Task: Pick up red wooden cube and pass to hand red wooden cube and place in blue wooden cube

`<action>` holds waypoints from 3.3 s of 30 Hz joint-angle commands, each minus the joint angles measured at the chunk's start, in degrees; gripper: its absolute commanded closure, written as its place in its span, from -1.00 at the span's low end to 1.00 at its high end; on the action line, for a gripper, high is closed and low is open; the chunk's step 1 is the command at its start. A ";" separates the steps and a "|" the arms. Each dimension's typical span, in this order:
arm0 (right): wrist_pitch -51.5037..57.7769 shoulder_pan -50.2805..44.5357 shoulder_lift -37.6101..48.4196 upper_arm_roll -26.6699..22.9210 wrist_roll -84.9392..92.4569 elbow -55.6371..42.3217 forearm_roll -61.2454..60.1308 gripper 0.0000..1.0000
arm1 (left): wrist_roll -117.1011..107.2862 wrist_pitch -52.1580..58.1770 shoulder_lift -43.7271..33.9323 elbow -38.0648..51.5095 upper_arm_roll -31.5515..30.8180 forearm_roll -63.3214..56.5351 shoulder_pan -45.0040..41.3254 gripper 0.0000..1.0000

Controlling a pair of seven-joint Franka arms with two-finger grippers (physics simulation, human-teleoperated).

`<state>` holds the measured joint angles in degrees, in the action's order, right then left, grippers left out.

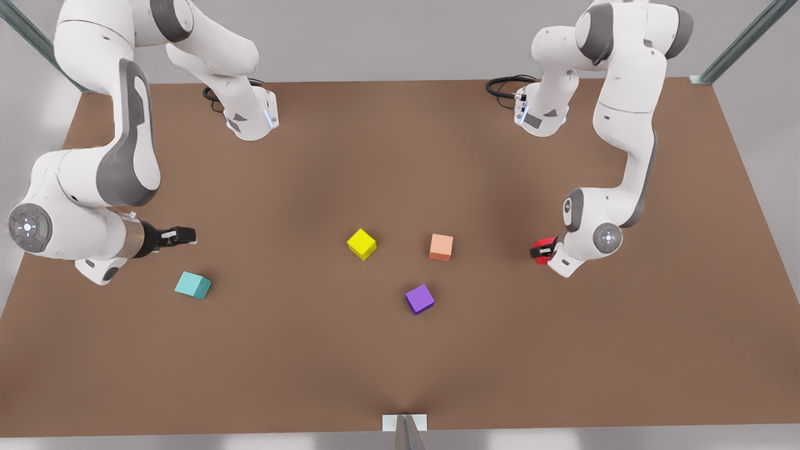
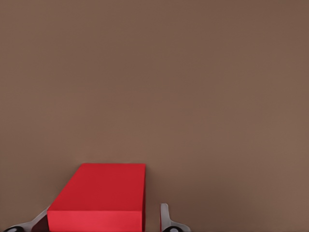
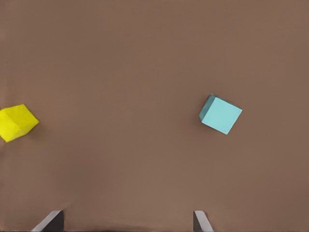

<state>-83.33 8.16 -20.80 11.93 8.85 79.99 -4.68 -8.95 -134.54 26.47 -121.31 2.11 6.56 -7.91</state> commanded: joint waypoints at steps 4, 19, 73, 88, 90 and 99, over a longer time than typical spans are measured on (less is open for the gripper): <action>-1.66 -1.66 -12.40 0.90 40.50 -2.46 -26.76 -1.00 | -0.98 -1.25 0.78 0.11 0.00 -0.14 0.00 -1.00; -20.02 -0.60 -16.21 0.81 108.05 -0.28 -51.04 -1.00 | -2.21 11.03 0.86 13.63 -6.50 5.04 0.44 -0.31; -44.82 -20.29 -21.74 7.32 113.32 4.21 -87.87 -1.00 | 41.82 14.39 33.39 58.38 -31.64 65.60 0.35 -0.25; -46.13 -21.17 -22.97 7.32 113.06 2.71 -87.43 -0.19 | 41.82 12.37 33.39 58.38 -32.61 65.51 -0.09 -0.25; -46.13 -21.17 -22.97 7.32 112.88 2.63 -87.43 -0.19 | 41.73 12.37 33.39 58.38 -32.69 65.51 -0.09 -0.25; -46.05 -20.82 -22.89 7.32 111.83 2.63 -87.16 -0.19 | 40.85 11.67 33.12 58.21 -32.70 67.44 0.18 -1.00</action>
<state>-129.32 -12.74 -43.75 19.22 120.21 82.65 -91.55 30.73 -122.53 59.70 -63.22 -30.54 73.45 -7.80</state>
